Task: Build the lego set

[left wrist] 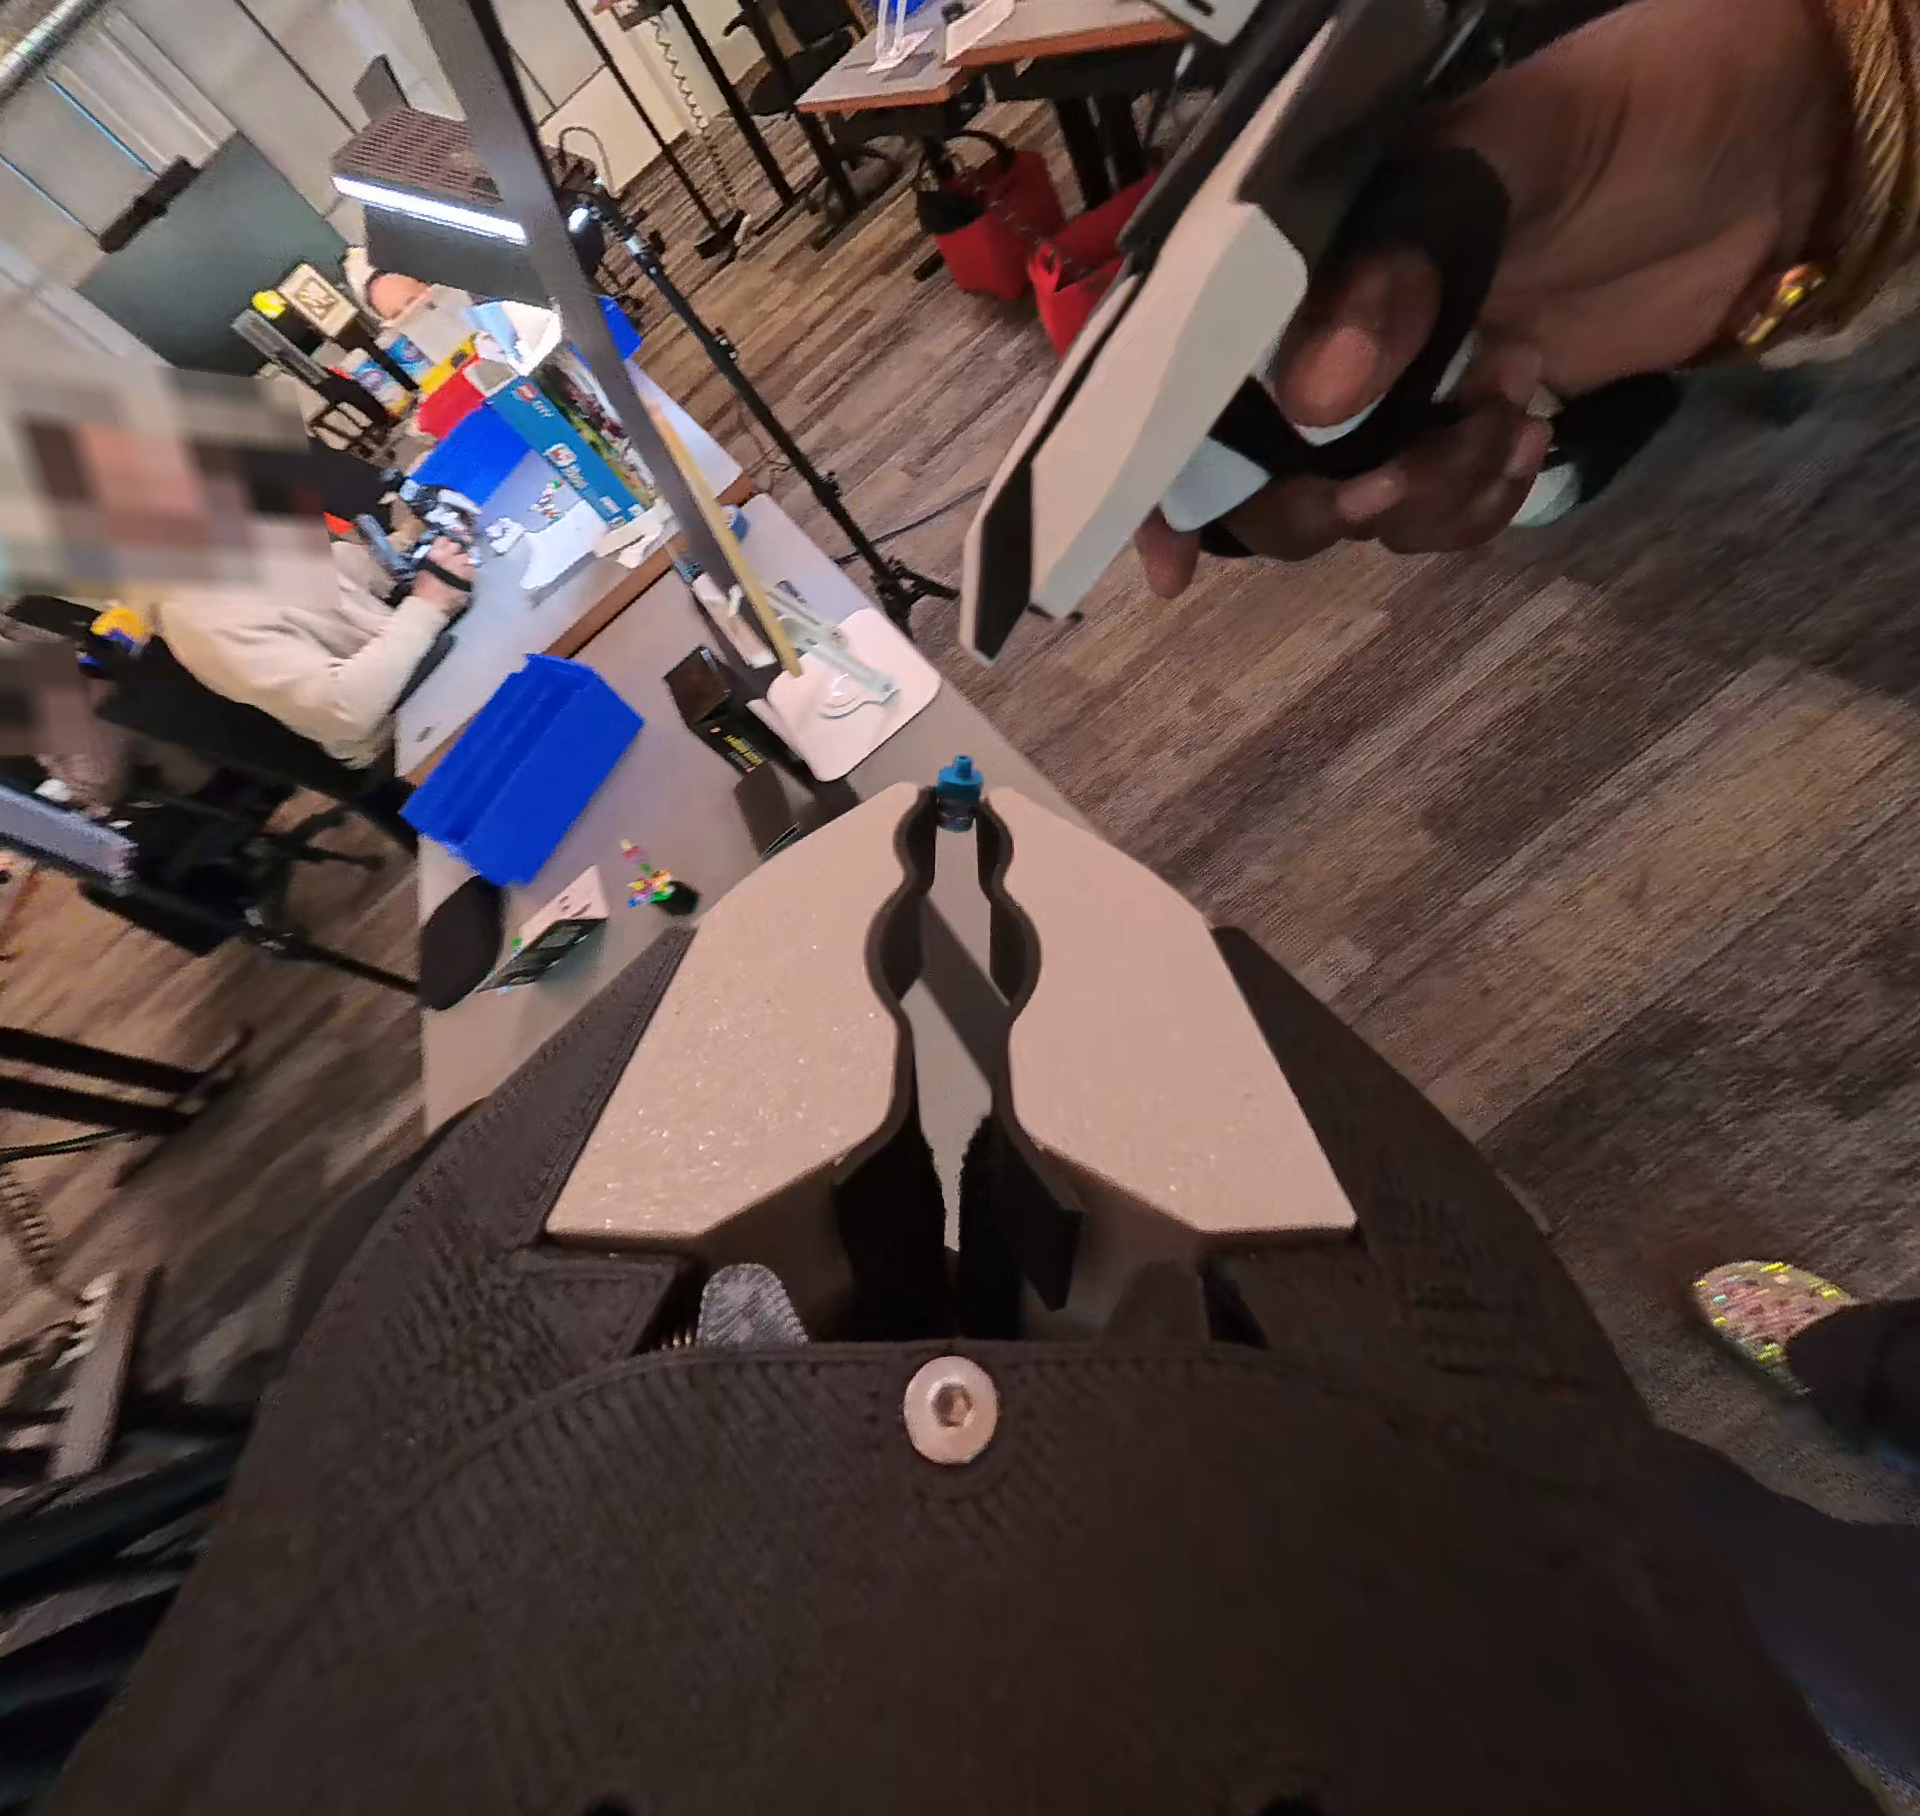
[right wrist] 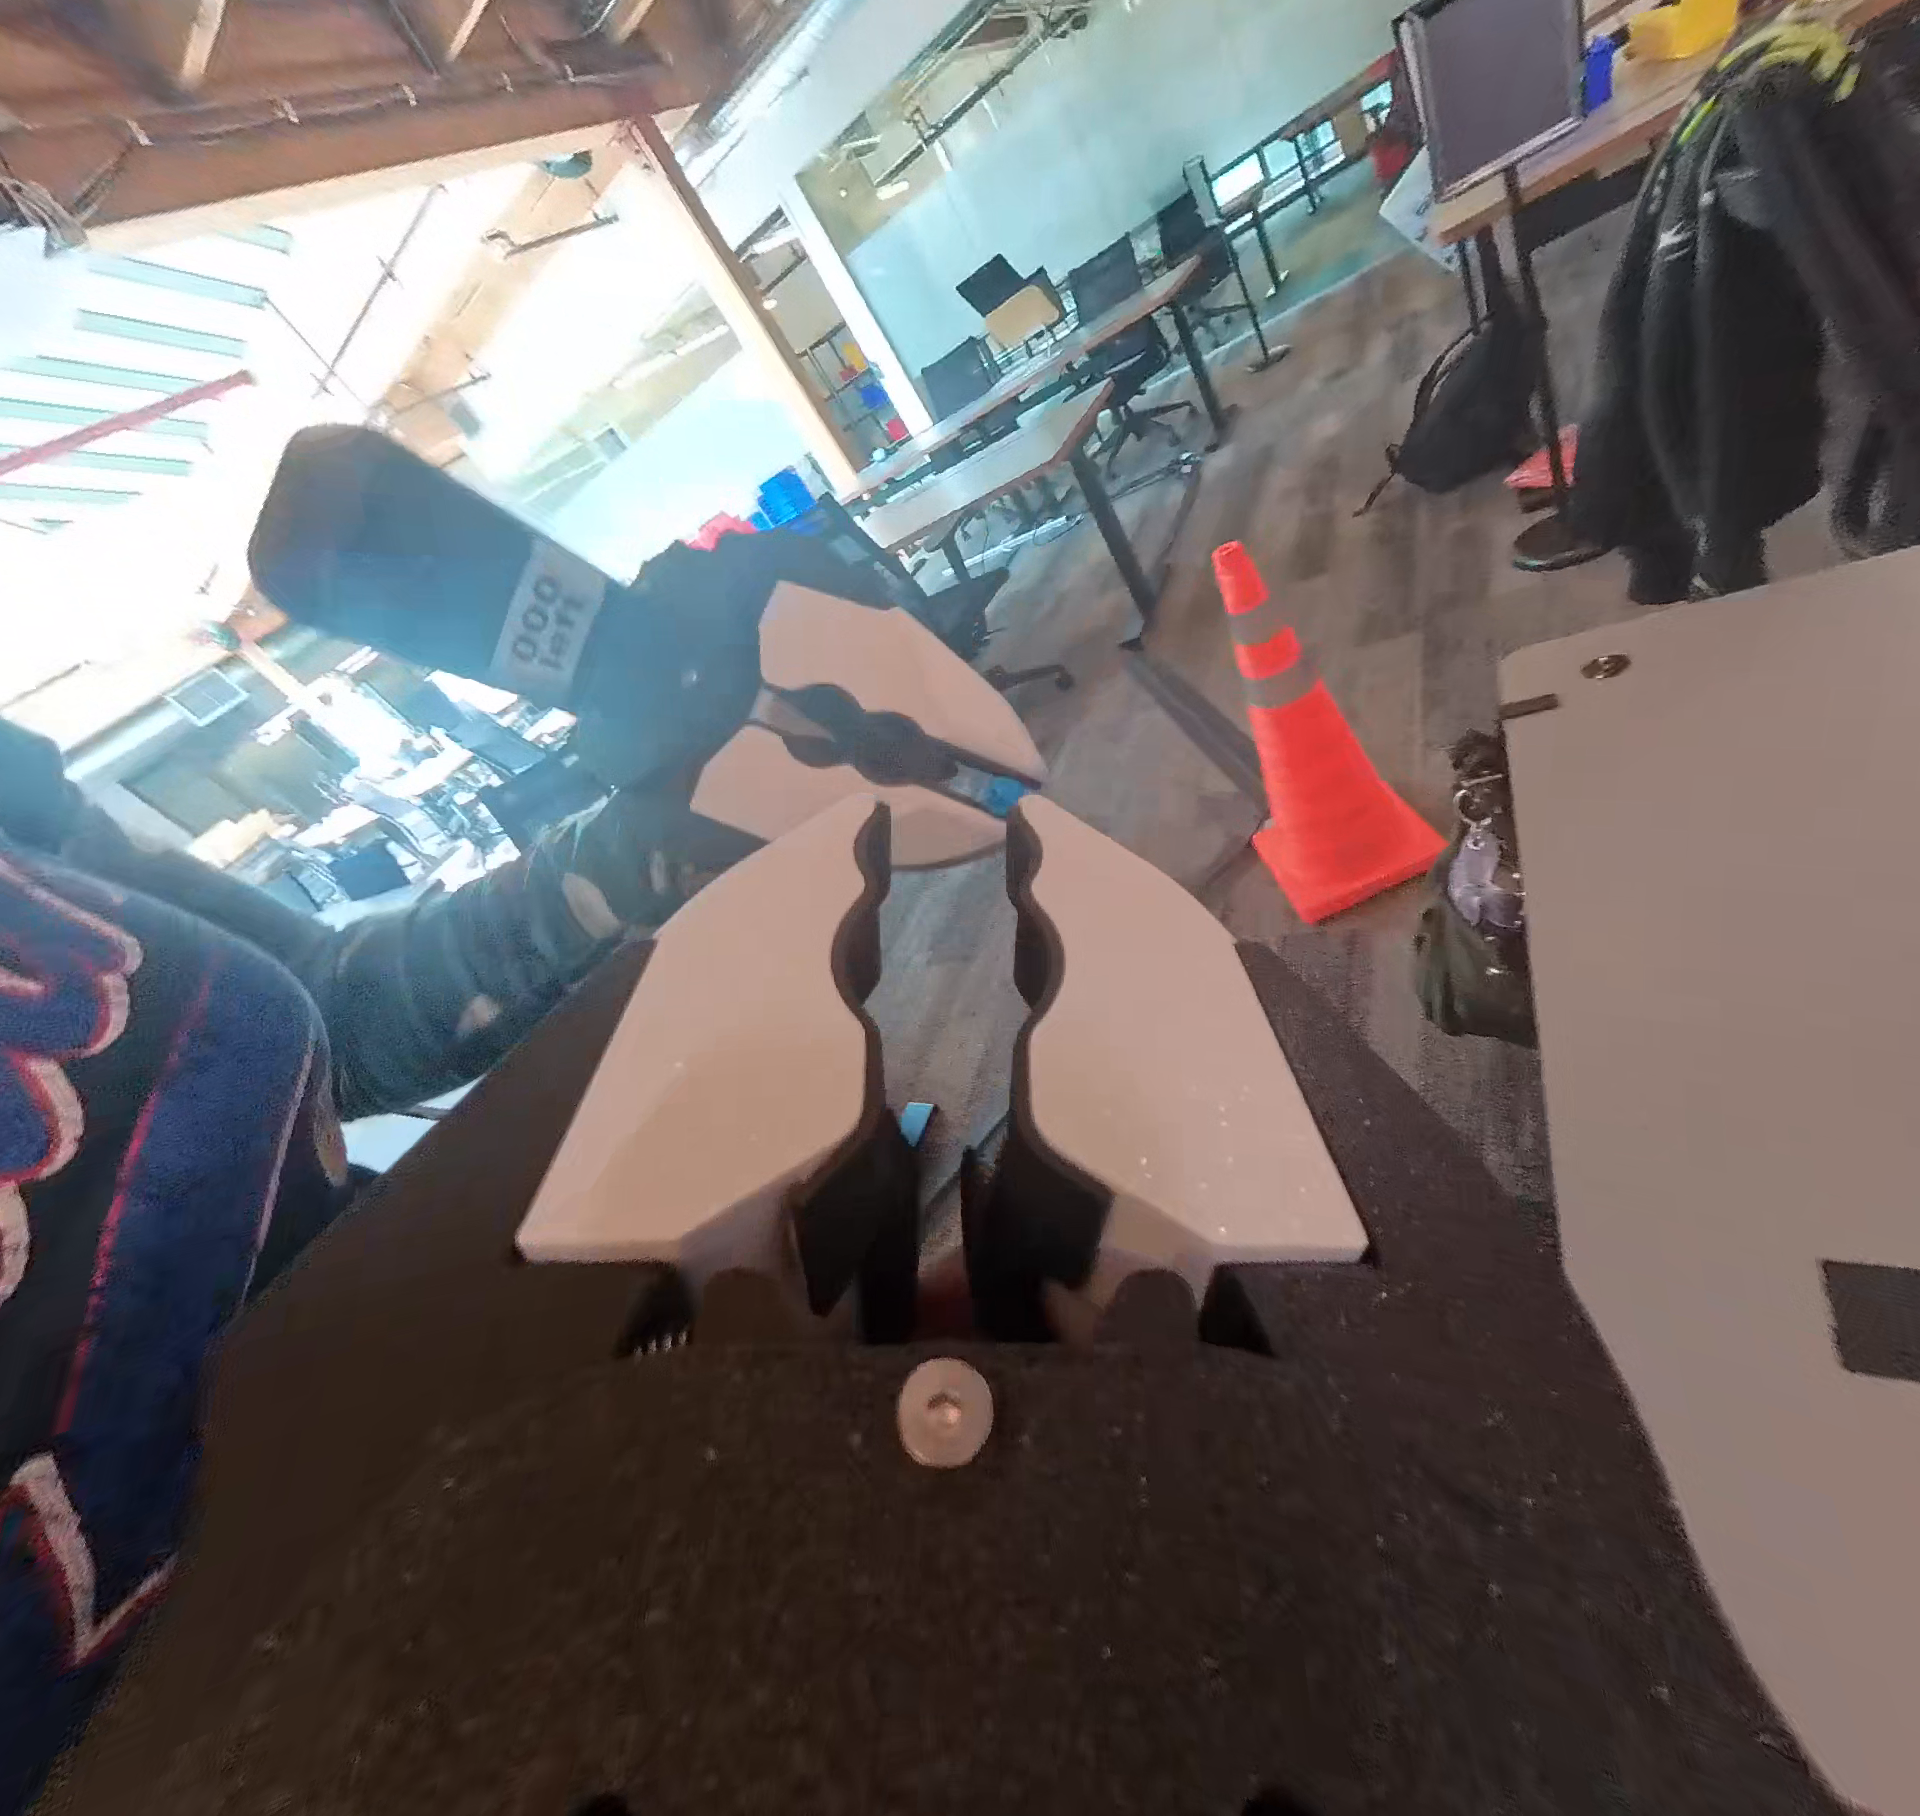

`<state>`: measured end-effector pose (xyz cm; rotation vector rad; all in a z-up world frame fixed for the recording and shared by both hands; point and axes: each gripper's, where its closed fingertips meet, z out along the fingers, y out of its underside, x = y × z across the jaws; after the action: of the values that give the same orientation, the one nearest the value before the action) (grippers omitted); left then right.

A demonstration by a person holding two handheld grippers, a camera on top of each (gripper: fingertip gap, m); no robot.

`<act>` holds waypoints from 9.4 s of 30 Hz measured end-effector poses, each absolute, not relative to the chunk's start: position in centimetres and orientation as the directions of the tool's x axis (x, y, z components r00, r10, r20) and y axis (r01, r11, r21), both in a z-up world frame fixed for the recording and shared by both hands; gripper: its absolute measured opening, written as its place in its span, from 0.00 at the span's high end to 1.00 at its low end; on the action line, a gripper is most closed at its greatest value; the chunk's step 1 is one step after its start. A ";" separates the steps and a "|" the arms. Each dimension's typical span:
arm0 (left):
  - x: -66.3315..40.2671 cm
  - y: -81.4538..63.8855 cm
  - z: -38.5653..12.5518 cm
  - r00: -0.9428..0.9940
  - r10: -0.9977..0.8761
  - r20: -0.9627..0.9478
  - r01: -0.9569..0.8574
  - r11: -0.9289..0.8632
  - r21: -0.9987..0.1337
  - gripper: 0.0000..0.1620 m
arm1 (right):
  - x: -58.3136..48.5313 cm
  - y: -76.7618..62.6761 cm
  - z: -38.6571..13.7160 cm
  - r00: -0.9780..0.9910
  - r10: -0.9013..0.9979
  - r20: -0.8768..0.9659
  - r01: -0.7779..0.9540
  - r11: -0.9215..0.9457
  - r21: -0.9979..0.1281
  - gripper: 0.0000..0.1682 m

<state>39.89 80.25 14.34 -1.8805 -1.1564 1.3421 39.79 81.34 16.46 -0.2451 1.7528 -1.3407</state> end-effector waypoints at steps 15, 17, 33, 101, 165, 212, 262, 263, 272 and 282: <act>53.9 61.5 12.4 0.069 0.815 -0.576 0.404 -0.551 -0.731 0.95 | 55.1 60.5 12.8 -0.692 -0.513 -0.509 0.216 0.525 -0.823 0.92; 56.0 58.7 12.1 0.080 0.818 -0.569 0.397 -0.550 -0.735 0.95 | 57.4 57.5 12.5 -0.687 -0.515 -0.512 0.203 0.540 -0.817 0.92; 67.8 29.8 11.2 -0.218 0.882 -0.417 0.472 -0.278 -0.836 0.81 | 64.0 29.8 11.7 -0.539 -0.620 -0.570 0.275 0.510 -0.815 0.95; 10.8 -77.1 10.1 0.862 0.504 -0.052 0.178 -0.398 -0.900 0.10 | 23.1 -51.1 10.9 -0.296 0.951 -0.093 0.478 0.063 -0.876 0.95; -8.4 -37.9 -22.1 0.869 0.441 -0.226 -0.062 -0.357 -0.932 0.55 | -5.5 -18.9 -15.2 -0.844 0.527 -0.102 0.159 0.065 -0.985 0.95; 14.7 -23.7 -10.2 0.697 -0.467 -0.544 -0.469 0.277 -0.839 0.94 | 13.3 -24.4 -10.2 -0.706 0.125 -0.697 0.488 -0.628 -0.606 0.95; -3.4 2.5 -18.4 0.734 -0.654 -0.183 -0.335 -0.114 -0.935 0.75 | 4.5 5.3 -22.0 0.099 0.960 -0.261 0.531 -0.272 -0.803 0.95; -4.4 2.6 -18.4 0.757 -0.630 -0.173 -0.339 -0.153 -0.928 0.75 | 4.5 5.7 -22.6 0.106 0.975 -0.198 0.575 -0.222 -0.787 0.95; -6.3 -0.8 -23.7 0.810 -0.570 -0.140 -0.425 -0.406 -0.809 0.76 | 3.2 5.4 -26.8 0.114 0.993 -0.011 0.709 -0.089 -0.700 0.95; -7.6 2.1 -26.8 0.853 -0.504 -0.134 -0.443 -0.564 -0.697 0.87 | 2.8 5.0 -27.5 0.074 0.997 -0.038 0.717 -0.079 -0.692 0.95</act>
<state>-7.59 2.15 -26.80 -2.2538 0.6839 -0.1029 2.77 5.05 -27.50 2.6030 2.3811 -1.0151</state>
